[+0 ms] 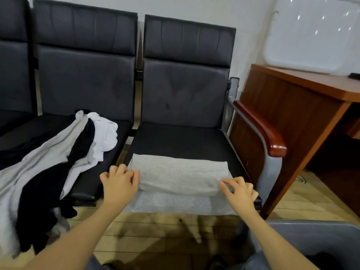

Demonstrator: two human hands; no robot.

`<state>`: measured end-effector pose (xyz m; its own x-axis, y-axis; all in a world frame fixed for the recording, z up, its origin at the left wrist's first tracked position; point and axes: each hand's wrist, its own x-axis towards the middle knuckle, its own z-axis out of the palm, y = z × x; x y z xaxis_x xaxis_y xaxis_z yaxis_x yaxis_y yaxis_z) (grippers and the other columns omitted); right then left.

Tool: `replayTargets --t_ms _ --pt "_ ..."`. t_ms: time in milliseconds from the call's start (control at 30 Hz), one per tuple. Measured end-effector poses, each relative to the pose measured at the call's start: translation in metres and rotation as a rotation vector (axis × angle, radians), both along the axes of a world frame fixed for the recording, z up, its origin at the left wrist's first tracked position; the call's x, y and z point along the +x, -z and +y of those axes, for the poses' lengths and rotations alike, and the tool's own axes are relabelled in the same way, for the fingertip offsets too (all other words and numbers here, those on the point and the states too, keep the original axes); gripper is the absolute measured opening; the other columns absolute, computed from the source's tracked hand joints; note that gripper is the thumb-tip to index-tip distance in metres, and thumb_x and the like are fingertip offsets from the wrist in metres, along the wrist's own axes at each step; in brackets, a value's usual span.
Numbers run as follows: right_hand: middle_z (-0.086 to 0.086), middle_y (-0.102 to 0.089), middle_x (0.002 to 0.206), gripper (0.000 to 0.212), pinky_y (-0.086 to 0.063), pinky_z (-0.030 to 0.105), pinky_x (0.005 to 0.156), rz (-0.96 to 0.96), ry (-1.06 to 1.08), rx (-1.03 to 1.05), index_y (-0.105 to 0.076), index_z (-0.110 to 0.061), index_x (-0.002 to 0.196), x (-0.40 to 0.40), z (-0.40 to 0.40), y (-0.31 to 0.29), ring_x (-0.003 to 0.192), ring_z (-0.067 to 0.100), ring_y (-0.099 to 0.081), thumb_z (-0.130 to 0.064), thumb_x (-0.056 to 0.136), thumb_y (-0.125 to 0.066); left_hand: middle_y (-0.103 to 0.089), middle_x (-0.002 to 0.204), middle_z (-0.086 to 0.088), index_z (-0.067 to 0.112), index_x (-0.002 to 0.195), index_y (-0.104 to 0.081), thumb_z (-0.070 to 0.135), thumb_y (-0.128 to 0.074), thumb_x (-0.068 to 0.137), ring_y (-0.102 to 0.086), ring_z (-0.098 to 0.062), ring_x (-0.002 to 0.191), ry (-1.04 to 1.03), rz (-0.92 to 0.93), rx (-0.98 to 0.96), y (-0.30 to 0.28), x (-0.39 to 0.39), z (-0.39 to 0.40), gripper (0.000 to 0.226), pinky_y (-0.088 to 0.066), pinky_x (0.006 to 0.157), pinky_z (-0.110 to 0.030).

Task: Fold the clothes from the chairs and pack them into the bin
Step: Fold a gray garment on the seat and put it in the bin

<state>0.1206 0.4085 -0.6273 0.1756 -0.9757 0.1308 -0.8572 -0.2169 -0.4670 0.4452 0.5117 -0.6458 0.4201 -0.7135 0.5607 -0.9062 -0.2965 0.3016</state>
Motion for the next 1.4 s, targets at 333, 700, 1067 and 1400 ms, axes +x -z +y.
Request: replayTargets --t_ms 333,700,1067,1400 --pt "-0.007 0.001 0.16 0.057 0.002 0.04 0.117 0.37 -0.203 0.136 -0.002 -0.035 0.152 0.036 -0.043 0.031 0.147 0.016 0.001 -0.054 0.099 -0.013 0.013 0.158 0.004 0.034 0.149 0.007 0.058 -0.01 0.096 0.012 -0.018 0.145 0.24 0.081 0.712 0.027 -0.021 -0.049 0.061 0.007 0.115 -0.048" --pt "-0.008 -0.016 0.158 0.059 -0.006 0.038 0.117 0.383 -0.161 0.025 -0.019 -0.032 0.15 0.059 -0.094 0.031 0.145 0.014 -0.014 -0.059 0.097 -0.02 -0.008 0.159 0.003 0.034 0.15 -0.013 0.066 -0.017 0.091 -0.005 -0.016 0.145 0.231 0.107 0.613 0.022 0.008 -0.104 0.067 -0.001 0.116 -0.042" --pt "-0.007 -0.02 0.157 0.049 -0.012 0.027 0.115 0.152 -0.392 0.017 -0.029 -0.027 0.148 0.119 -0.099 0.028 0.144 0.01 -0.016 -0.041 0.101 -0.033 -0.048 0.124 -0.016 0.025 0.149 -0.02 0.032 -0.041 0.098 -0.047 -0.034 0.109 -0.08 0.212 0.472 0.011 0.045 -0.096 0.055 -0.04 0.09 -0.042" --pt "-0.006 0.004 0.16 0.056 0.007 0.036 0.118 0.395 -0.385 0.081 -0.003 -0.041 0.15 0.134 -0.084 0.034 0.146 0.011 0.008 -0.057 0.098 -0.013 -0.052 0.107 -0.007 0.02 0.136 -0.047 0.009 -0.048 0.094 -0.053 -0.021 0.079 0.109 0.408 0.019 -0.007 0.046 -0.091 0.044 -0.047 0.07 -0.034"
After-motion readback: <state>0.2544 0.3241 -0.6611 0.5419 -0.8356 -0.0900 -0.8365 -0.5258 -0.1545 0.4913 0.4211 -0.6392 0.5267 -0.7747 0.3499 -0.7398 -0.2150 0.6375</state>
